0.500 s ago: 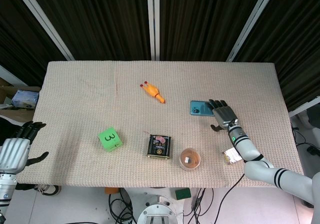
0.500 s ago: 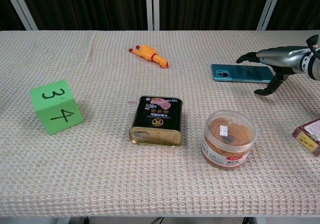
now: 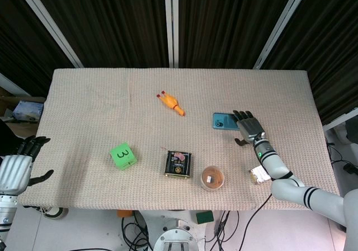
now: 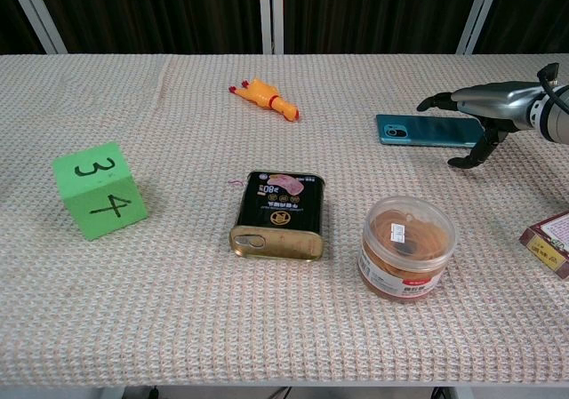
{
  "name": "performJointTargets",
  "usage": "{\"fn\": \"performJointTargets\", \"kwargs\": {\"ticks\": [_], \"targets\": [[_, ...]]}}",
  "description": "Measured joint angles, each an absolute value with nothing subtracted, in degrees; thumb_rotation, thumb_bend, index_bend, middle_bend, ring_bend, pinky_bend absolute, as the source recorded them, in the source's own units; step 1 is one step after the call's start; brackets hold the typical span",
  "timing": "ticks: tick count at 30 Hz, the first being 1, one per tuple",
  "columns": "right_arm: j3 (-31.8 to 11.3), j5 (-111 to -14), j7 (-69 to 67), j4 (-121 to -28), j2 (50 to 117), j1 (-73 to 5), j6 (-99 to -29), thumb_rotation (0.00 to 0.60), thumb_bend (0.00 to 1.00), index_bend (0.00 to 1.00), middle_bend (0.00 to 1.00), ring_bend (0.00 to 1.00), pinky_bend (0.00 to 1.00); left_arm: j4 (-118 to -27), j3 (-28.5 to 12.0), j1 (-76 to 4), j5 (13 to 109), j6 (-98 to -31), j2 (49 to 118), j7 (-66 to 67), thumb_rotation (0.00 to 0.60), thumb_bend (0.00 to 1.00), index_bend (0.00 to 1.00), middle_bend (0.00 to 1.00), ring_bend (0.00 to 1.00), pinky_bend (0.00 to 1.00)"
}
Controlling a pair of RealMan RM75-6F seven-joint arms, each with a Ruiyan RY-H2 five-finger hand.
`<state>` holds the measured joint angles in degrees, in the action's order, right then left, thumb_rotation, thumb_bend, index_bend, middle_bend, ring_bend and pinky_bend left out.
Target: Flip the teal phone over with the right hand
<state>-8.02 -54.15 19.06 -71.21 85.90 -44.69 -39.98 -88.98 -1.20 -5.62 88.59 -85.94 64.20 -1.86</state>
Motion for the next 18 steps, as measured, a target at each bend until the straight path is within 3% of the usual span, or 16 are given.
{"fn": "performJointTargets", "kwargs": {"ticks": [4,18], "targets": [[-8.1,-55.5,17.6,-71.1,86.0,-44.5,-40.8,0.600,0.37,0.00,0.14,0.00,0.00,-89.2,-1.2,-5.7,88.4,-85.7,64.0,-1.7,0.600,0.11,0.19,0.18,0.12,0.33],[-7.7,-56.3,16.0,-68.9,87.3,-45.0,-39.8,0.600,0.37,0.00,0.14,0.00,0.00,-89.2,-1.2,-6.0,88.2,-85.0,64.0,-1.6,0.600,0.11,0.19,0.18,0.12,0.33]]}}
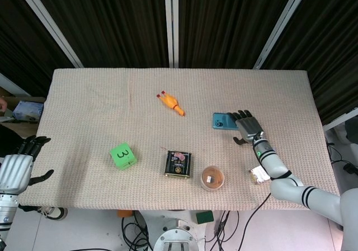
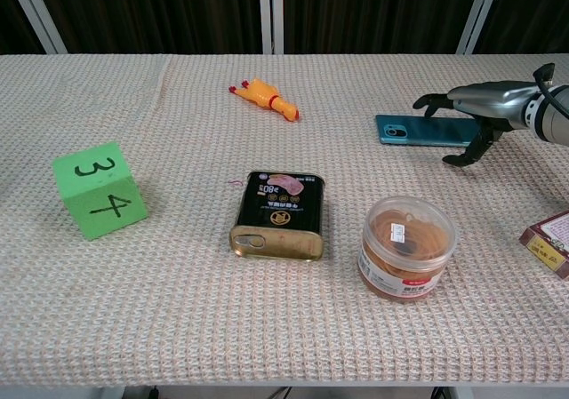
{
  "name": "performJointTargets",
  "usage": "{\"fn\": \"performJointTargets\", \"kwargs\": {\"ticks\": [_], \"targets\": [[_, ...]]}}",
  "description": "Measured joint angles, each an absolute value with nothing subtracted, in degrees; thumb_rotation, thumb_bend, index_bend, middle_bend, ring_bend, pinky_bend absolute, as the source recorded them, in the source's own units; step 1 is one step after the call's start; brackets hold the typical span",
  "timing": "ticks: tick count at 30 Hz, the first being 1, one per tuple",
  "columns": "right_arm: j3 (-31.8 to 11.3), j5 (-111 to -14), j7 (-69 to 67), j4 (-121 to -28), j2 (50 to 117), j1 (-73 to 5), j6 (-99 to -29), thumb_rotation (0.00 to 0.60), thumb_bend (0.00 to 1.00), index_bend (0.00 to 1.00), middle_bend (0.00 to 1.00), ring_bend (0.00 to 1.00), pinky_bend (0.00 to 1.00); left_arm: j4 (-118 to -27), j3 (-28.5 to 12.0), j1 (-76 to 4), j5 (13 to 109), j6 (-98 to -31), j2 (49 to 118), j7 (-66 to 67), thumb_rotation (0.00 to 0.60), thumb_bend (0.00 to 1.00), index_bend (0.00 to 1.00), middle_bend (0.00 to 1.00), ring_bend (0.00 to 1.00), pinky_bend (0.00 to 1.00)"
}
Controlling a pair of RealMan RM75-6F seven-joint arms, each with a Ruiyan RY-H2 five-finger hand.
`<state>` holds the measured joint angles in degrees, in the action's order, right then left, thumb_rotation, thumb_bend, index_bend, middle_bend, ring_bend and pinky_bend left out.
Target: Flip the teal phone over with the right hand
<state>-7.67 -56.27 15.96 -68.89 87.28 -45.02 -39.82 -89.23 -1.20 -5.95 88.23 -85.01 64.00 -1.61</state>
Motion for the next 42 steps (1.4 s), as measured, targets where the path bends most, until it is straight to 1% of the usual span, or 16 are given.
{"fn": "performJointTargets", "kwargs": {"ticks": [9,14,20,23,29,31,33,35,40,42], "targets": [[-7.5,-56.6,15.7,-66.8,88.7,-45.5,-39.4,0.600,0.39,0.00,0.18,0.00,0.00,-89.3,-1.2,-6.3,87.8,-84.1,63.8,-1.5,0.600,0.11,0.19,0.18,0.12,0.33],[-7.4,-57.0,15.4,-65.1,89.7,-45.9,-38.9,0.600,0.42,0.05,0.22,0.00,0.00,-89.5,-1.3,-6.3,87.4,-83.9,63.4,-1.5,0.600,0.11,0.19,0.18,0.12,0.33],[-7.4,-57.5,14.8,-63.0,90.9,-46.6,-37.8,0.600,0.43,0.09,0.24,0.00,0.00,-89.5,-1.4,-6.4,86.9,-83.5,63.2,-1.5,0.600,0.11,0.20,0.18,0.12,0.33],[-7.4,-57.8,14.4,-61.7,91.5,-46.8,-37.3,0.600,0.44,0.14,0.26,0.00,0.00,-89.3,-1.4,-6.5,86.6,-83.0,63.3,-1.5,0.600,0.12,0.20,0.18,0.12,0.33],[-7.6,-58.6,13.6,-58.7,93.1,-47.4,-36.6,0.600,0.46,0.26,0.33,0.00,0.00,-88.9,-1.6,-6.8,85.9,-82.2,63.5,-1.9,0.600,0.12,0.20,0.18,0.12,0.33],[-7.7,-59.1,13.2,-57.6,93.9,-47.4,-36.9,0.600,0.47,0.32,0.38,0.02,0.00,-88.7,-1.6,-6.9,85.8,-82.0,63.5,-2.0,0.600,0.12,0.20,0.18,0.12,0.33],[-7.8,-59.7,12.9,-56.4,94.8,-47.4,-37.5,0.600,0.47,0.40,0.44,0.07,0.00,-88.5,-1.6,-6.9,85.6,-81.9,63.6,-2.1,0.600,0.12,0.20,0.18,0.12,0.33],[-7.9,-60.1,12.6,-55.3,95.5,-47.4,-37.8,0.600,0.49,0.45,0.47,0.11,0.01,-88.3,-1.6,-7.0,85.4,-81.6,63.7,-2.2,0.600,0.12,0.20,0.18,0.12,0.33],[-8.3,-61.3,11.2,-52.7,97.2,-47.5,-38.1,0.600,0.58,0.52,0.53,0.18,0.06,-87.5,-1.6,-6.8,85.2,-81.7,64.1,-2.9,0.600,0.12,0.20,0.18,0.12,0.33],[-8.5,-62.1,10.3,-51.7,97.8,-47.5,-38.2,0.600,0.62,0.56,0.56,0.22,0.11,-87.2,-1.7,-6.7,85.1,-81.9,64.2,-3.1,0.600,0.12,0.20,0.18,0.12,0.34]]}}
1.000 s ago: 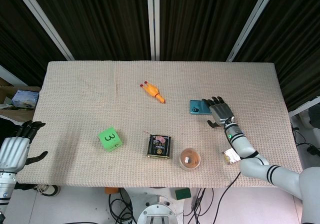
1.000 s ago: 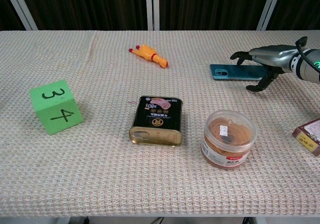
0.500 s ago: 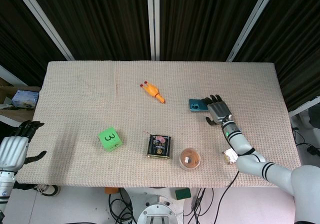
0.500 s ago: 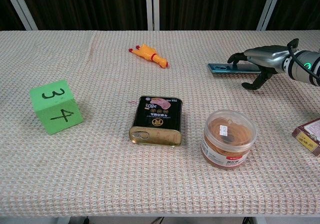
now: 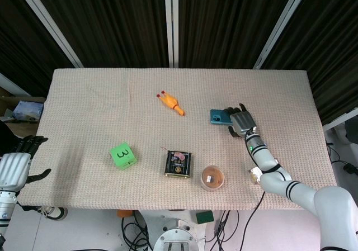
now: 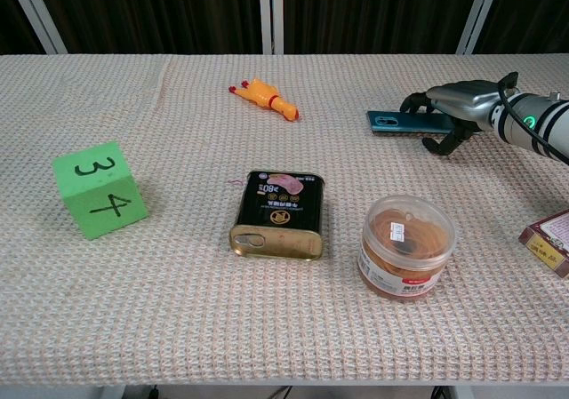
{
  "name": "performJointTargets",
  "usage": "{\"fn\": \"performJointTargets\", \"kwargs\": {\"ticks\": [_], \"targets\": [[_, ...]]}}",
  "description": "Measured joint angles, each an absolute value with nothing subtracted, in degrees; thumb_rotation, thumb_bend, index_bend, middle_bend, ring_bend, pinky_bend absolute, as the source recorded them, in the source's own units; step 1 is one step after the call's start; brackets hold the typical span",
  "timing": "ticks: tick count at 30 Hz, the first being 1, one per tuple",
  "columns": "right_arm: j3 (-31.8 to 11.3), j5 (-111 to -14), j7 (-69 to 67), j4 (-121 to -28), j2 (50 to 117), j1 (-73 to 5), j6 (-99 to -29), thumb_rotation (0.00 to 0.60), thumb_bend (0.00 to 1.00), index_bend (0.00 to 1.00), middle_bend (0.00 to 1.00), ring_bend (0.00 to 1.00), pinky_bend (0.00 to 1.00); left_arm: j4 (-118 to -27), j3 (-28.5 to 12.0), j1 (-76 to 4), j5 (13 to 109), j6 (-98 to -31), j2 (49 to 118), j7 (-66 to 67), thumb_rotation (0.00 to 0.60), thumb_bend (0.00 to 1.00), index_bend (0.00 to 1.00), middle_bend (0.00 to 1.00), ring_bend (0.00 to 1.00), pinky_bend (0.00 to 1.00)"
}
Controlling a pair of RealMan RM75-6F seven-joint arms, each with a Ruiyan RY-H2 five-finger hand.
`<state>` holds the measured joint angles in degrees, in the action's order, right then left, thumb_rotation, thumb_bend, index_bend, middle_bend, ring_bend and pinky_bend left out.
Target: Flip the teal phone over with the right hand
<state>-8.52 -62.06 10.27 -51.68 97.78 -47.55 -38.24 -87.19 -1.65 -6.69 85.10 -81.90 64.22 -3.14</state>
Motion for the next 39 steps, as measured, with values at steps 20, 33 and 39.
{"fn": "performJointTargets", "kwargs": {"ticks": [20,33,39], "targets": [[-8.4,-71.6,2.5,-50.3,97.5,-45.3,-46.7,0.600,0.78,0.84,0.75,0.50,0.37,-86.3,-1.8,-6.6,86.1,-83.0,64.7,-4.0,0.600,0.12,0.20,0.18,0.14,0.35],[-4.5,-79.6,-8.8,-56.5,91.4,-43.5,-47.6,0.600,0.89,0.88,0.76,0.52,0.27,-87.4,-1.8,-7.0,86.4,-82.6,64.4,-2.7,0.600,0.12,0.20,0.18,0.14,0.35],[-2.3,-82.9,-17.3,-59.4,88.4,-43.8,-45.5,0.600,0.74,0.35,0.42,0.14,0.04,-87.7,-1.8,-7.5,86.3,-82.0,64.4,-2.3,0.600,0.12,0.20,0.18,0.14,0.35]]}}
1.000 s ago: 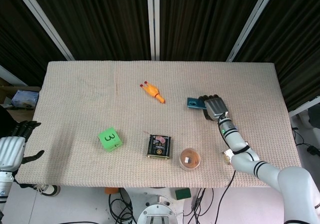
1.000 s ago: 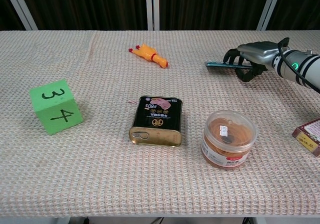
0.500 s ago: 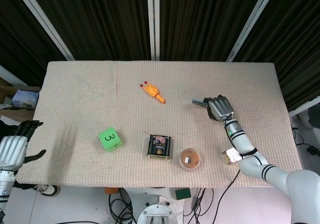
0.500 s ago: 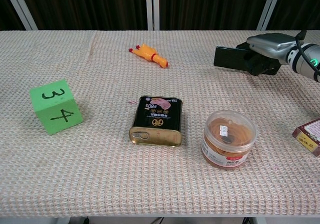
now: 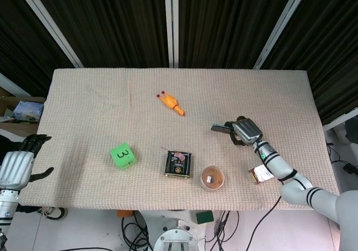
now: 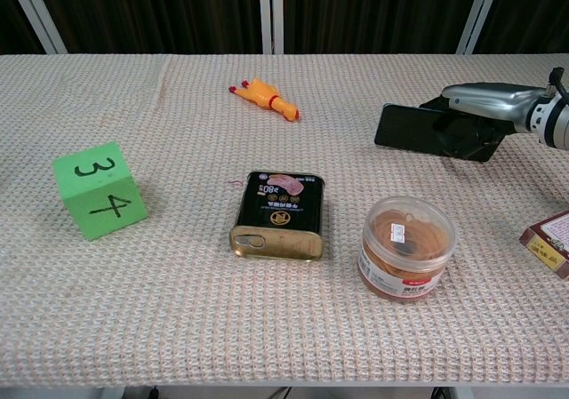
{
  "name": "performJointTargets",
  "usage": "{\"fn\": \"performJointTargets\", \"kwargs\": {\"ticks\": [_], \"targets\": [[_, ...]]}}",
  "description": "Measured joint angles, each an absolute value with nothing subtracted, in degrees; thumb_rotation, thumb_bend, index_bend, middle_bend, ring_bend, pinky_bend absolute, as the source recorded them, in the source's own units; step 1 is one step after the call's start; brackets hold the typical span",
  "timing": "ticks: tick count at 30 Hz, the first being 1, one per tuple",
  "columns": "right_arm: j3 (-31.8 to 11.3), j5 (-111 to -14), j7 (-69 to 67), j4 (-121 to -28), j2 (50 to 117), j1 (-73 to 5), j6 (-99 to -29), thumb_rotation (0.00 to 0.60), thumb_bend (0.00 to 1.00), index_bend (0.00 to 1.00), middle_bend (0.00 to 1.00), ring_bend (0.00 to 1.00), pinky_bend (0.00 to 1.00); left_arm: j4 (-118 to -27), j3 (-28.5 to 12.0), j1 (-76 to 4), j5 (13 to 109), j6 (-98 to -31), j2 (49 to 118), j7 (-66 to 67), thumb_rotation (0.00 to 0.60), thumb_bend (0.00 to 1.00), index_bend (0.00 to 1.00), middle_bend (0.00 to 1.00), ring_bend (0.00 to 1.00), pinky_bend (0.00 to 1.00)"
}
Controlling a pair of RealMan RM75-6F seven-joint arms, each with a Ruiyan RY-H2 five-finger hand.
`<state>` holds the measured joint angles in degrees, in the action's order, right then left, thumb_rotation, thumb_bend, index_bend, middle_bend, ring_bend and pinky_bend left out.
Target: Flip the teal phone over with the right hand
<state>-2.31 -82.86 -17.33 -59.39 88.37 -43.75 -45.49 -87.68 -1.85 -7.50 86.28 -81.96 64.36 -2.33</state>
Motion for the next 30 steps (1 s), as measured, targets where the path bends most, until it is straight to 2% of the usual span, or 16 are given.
{"fn": "performJointTargets", "kwargs": {"ticks": [2,3,4,6,11,20,26,30], "targets": [[-1.9,-83.7,-19.8,-59.4,87.9,-43.9,-45.1,0.600,0.67,0.11,0.24,0.02,0.00,-87.7,-1.9,-7.6,86.2,-81.8,64.4,-2.3,0.600,0.12,0.20,0.18,0.14,0.35],[-1.7,-84.2,-21.2,-59.0,87.7,-44.0,-45.0,0.600,0.65,0.04,0.15,0.00,0.00,-87.7,-1.9,-7.7,86.2,-81.7,64.4,-2.2,0.600,0.12,0.20,0.18,0.14,0.35],[-1.7,-84.5,-21.9,-58.6,87.7,-44.1,-45.0,0.600,0.62,0.00,0.09,0.00,0.00,-87.7,-1.9,-7.8,86.1,-81.5,64.4,-2.2,0.600,0.12,0.20,0.18,0.14,0.35],[-1.7,-84.8,-22.9,-57.2,88.0,-44.2,-45.1,0.600,0.60,0.00,0.01,0.00,0.00,-87.7,-1.9,-7.8,86.0,-81.4,64.4,-2.2,0.600,0.12,0.20,0.18,0.15,0.35],[-2.5,-84.7,-22.9,-53.5,90.1,-44.2,-46.4,0.600,0.59,0.00,0.00,0.00,0.00,-87.6,-2.0,-8.0,85.8,-81.1,64.4,-2.4,0.600,0.12,0.20,0.18,0.15,0.35],[-5.1,-84.2,-22.4,-48.4,94.0,-43.4,-53.2,0.600,0.58,0.00,0.00,0.00,0.00,-87.4,-2.0,-7.8,85.8,-81.6,64.3,-2.6,0.600,0.12,0.20,0.18,0.15,0.35],[-5.1,-84.2,-14.9,-50.5,92.6,-39.3,-61.1,0.594,0.44,0.00,0.00,0.00,0.00,-86.9,-1.9,-7.2,86.0,-82.8,64.3,-3.4,0.600,0.12,0.20,0.18,0.15,0.35],[-4.3,-82.7,-3.8,-58.2,89.4,-32.0,-69.4,0.510,0.36,0.00,0.00,0.00,0.00,-86.4,-1.8,-6.9,86.3,-83.5,64.5,-4.0,0.600,0.12,0.20,0.18,0.15,0.35]]}}
